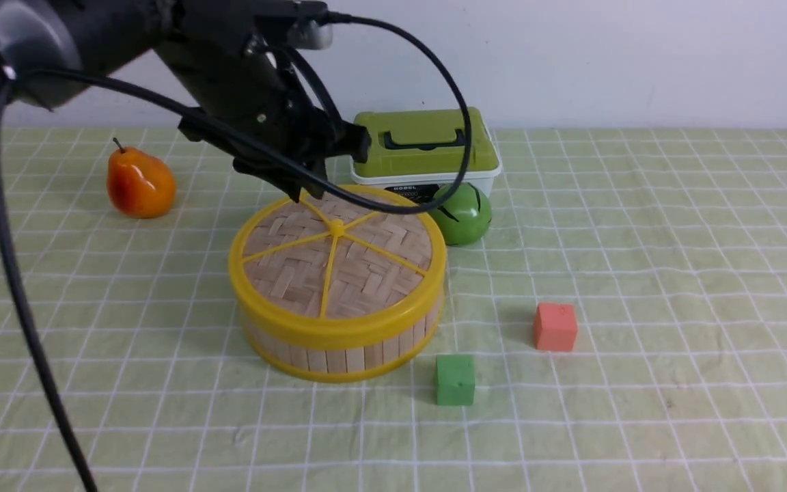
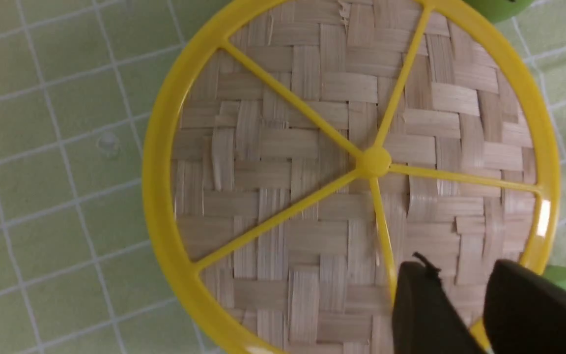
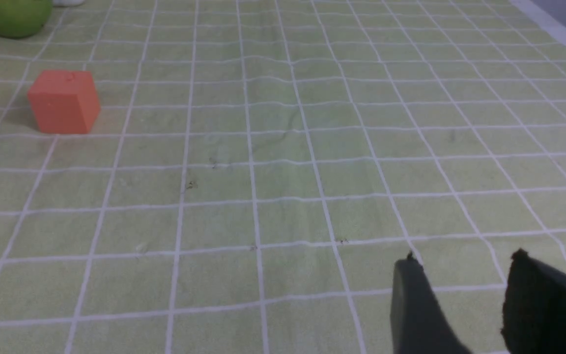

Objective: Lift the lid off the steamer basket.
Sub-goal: Use the left arm to lift the lid of the steamer, then use the left arm to place the steamer lid on the table

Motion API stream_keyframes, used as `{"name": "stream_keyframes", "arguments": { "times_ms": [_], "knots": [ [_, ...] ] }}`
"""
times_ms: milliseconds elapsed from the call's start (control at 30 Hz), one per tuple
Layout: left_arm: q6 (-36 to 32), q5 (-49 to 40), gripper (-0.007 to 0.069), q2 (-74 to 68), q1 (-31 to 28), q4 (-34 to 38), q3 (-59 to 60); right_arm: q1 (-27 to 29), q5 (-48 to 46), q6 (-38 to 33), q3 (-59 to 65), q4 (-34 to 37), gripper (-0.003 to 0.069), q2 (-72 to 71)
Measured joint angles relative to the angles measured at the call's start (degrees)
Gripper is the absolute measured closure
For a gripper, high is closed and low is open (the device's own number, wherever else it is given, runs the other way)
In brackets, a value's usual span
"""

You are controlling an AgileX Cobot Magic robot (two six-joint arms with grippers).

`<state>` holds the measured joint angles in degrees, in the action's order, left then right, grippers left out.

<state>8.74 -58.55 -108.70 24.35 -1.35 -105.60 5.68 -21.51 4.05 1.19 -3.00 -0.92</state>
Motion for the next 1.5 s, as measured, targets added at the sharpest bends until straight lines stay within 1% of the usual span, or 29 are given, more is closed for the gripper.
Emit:
{"name": "stream_keyframes", "arguments": {
  "times_ms": [100, 167, 233, 433, 533, 633, 733, 833, 867, 1167, 1300, 1367, 1433, 1500],
  "knots": [
    [-0.2, 0.1, 0.0274, -3.5, 1.5, -3.7, -3.5, 0.0, 0.0, 0.0, 0.0, 0.0, 0.0418, 0.0],
    [-0.2, 0.1, 0.0243, -6.4, 2.5, -6.6, -5.9, 0.0, 0.0, 0.0, 0.0, 0.0, 0.0418, 0.0],
    [-0.2, 0.1, 0.0235, -8.5, 2.9, -8.0, -7.1, 0.0, 0.0, 0.0, 0.0, 0.0, 0.0418, 0.0],
    [-0.2, 0.3, 0.0243, -12.7, 3.1, -10.0, -7.5, 0.0, 0.0, 0.0, 0.0, 0.0, 0.0418, 0.0],
    [-0.2, 0.4, 0.0259, -13.5, 3.1, -10.7, -7.6, 0.0, 0.0, 0.0, 0.0, 0.0, 0.0418, 0.0],
    [-0.1, 0.5, 0.0301, -13.7, 3.1, -10.5, -7.6, 0.0, 0.0, 0.0, 0.0, 0.0, 0.0418, 0.0],
    [-0.1, 0.5, 0.0382, -13.7, 3.1, -10.2, -7.7, 0.0, 0.0, 0.0, 0.0, 0.0, 0.0418, 0.0],
    [-0.1, 0.5, 0.05, -13.8, 3.1, -9.1, -7.7, 0.0, 0.0, 0.0, 0.0, 0.0, 0.0418, 0.0],
    [-0.1, 0.5, 0.0519, -13.8, 3.1, -8.7, -7.7, 0.0, 0.0, 0.0, 0.0, 0.0, 0.0418, 0.0],
    [0.1, 0.4, 0.0522, -13.2, 3.1, -6.5, -7.9, 0.0, 0.0, 0.0, 0.0, 0.0, 0.0419, 0.0],
    [1.5, 0.1, 0.0522, -11.5, 3.1, -7.2, -7.9, 0.0, 0.0, 0.0, 0.0, 0.0, 0.0419, 0.0],
    [2.9, -0.2, 0.0522, -8.9, 3.2, -9.6, -7.9, 0.0, 0.0, 0.0, 0.0, 0.0, 0.0419, 0.0],
    [5.0, -1.6, 0.0522, -3.4, 3.1, -14.3, -7.9, 0.0, 0.0, 0.0, 0.0, 0.0, 0.0419, 0.0],
    [5.8, -2.6, 0.0522, 0.4, 2.4, -16.8, -7.9, 0.0, 0.0, 0.0, 0.0, 0.0, 0.0419, 0.0]
  ]
}}
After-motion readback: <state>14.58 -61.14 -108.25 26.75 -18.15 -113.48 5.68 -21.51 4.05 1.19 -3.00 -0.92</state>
